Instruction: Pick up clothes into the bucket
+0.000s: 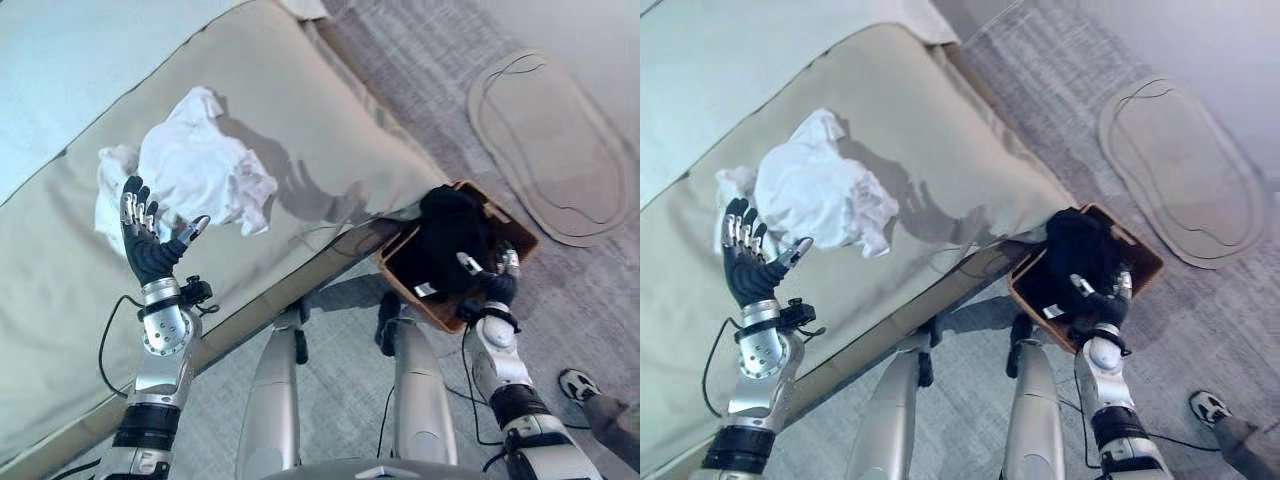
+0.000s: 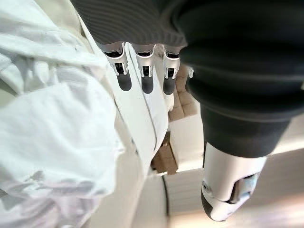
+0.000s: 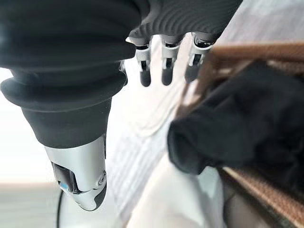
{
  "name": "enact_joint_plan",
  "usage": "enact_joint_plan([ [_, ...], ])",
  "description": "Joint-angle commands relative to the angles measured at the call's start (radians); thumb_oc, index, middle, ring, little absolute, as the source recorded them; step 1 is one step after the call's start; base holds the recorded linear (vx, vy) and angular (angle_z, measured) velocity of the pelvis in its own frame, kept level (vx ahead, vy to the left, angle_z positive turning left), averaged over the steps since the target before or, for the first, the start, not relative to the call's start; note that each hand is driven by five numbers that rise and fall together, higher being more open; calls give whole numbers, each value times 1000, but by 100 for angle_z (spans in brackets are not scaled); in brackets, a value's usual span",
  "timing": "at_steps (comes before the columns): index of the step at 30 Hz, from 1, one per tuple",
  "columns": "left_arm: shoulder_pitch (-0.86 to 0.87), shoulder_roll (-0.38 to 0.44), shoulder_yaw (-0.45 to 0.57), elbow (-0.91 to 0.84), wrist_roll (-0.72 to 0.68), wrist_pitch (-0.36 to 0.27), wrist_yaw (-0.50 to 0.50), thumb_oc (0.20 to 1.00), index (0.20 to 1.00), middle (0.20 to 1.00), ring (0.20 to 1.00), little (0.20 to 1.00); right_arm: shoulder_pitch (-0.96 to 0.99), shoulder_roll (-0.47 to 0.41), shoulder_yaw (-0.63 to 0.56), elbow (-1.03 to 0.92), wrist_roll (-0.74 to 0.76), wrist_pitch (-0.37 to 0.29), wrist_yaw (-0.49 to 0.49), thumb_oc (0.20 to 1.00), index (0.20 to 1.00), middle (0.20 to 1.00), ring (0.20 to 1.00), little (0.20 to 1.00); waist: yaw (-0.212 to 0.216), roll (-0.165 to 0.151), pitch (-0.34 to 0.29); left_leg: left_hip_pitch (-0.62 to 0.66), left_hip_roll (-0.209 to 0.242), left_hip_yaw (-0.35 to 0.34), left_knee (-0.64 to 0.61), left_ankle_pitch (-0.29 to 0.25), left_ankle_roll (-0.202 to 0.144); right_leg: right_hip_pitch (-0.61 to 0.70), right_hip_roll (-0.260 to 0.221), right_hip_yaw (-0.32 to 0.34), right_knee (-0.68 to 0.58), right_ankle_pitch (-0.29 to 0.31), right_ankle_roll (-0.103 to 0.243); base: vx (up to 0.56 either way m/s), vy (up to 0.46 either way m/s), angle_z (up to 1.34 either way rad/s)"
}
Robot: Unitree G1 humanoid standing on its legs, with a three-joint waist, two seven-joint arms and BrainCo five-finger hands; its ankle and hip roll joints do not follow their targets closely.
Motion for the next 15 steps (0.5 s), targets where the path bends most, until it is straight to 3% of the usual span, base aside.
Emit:
enact_joint_plan([
  [1, -68, 76, 39, 53, 138, 34, 85, 1000, 1000, 1000, 1000, 1000, -17, -38, 14, -77, 31, -76, 109, 1000, 1000, 1000, 1000, 1000, 9, -26, 23, 15, 10, -1, 103, -115, 10, 41, -35, 29, -264, 278, 81, 9, 34, -5],
  [11, -283, 286, -21, 323, 402, 185, 153, 1000, 1000, 1000, 1000, 1000, 1, -65, 111, -252, -2, -76, 195, 1000, 1000, 1000, 1000, 1000, -26, -57, 49, -69, 16, 0, 191, -142, 9, -16, -34, 50, -230, 266, 79, -1, 36, -2],
  [12, -301, 313, -34, 342, 425, 204, 157, 1000, 1000, 1000, 1000, 1000, 2, -77, 125, -267, -10, -77, 201, 1000, 1000, 1000, 1000, 1000, -28, -58, 50, -70, 20, -5, 211, -175, 2, -19, -28, 60, -211, 241, 87, -34, 39, -3],
  [14, -345, 359, -59, 373, 454, 226, 158, 1000, 1000, 1000, 1000, 1000, 5, -90, 124, -305, -2, -82, 213, 1000, 1000, 1000, 1000, 1000, -34, -67, 64, -122, 20, 1, 241, -155, 10, -60, -32, 61, -196, 260, 78, -47, 34, -7],
  [15, -359, 371, -66, 382, 466, 232, 156, 1000, 1000, 1000, 1000, 1000, 7, -94, 128, -311, 2, -84, 217, 1000, 1000, 1000, 1000, 1000, -35, -66, 64, -121, 23, -6, 254, -185, 1, -62, -28, 66, -181, 234, 87, 35, 26, -7],
])
